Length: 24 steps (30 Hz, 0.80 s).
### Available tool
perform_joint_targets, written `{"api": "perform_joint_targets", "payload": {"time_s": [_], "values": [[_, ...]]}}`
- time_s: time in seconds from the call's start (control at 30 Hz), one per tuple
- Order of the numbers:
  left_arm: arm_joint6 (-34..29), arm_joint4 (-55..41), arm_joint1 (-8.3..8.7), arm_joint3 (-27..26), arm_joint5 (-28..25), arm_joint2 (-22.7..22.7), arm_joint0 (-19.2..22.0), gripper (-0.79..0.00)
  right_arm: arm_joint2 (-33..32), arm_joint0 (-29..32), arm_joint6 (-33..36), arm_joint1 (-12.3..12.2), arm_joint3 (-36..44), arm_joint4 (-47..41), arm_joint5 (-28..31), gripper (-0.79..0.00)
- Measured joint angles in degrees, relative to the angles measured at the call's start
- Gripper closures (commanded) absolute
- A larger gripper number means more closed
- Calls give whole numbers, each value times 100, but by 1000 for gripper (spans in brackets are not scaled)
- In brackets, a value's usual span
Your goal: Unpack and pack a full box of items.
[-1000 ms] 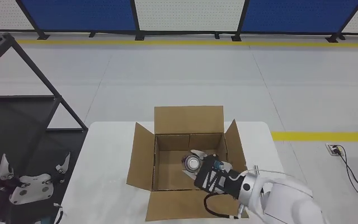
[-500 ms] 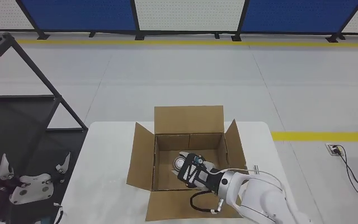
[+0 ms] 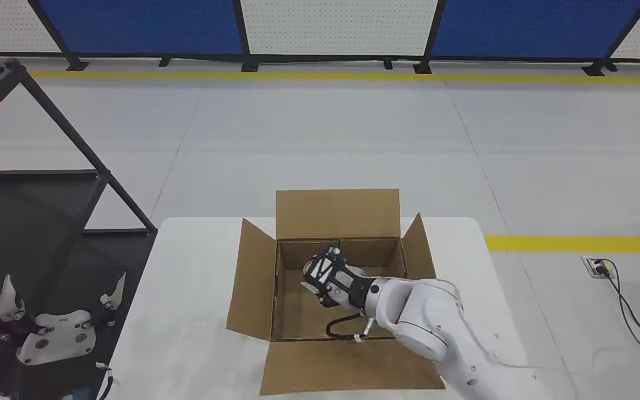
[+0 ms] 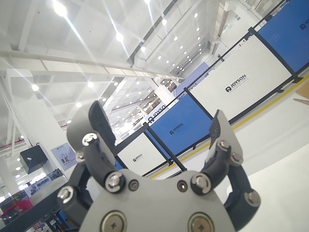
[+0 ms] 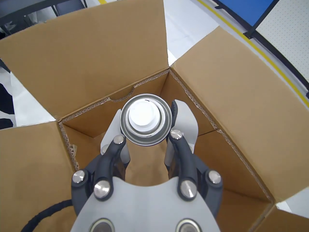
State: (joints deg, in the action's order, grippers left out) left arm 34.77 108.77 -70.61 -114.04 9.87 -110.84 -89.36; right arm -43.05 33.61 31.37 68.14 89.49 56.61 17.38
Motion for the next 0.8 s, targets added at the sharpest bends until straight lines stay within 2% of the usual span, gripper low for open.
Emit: {"api": "perform_joint_targets", "payload": {"time_s": [0.13, 0.3, 0.8], "values": [[0, 0, 0, 0, 0, 0, 0, -785, 317, -414, -117, 210, -813, -189, 205, 0], [0, 0, 0, 0, 0, 0, 0, -785, 455, -607, 102, 347, -1330, -345, 265, 0], [0, 0, 0, 0, 0, 0, 0, -785, 500, -471, 425, 506, -1474, -77, -28, 0]]}}
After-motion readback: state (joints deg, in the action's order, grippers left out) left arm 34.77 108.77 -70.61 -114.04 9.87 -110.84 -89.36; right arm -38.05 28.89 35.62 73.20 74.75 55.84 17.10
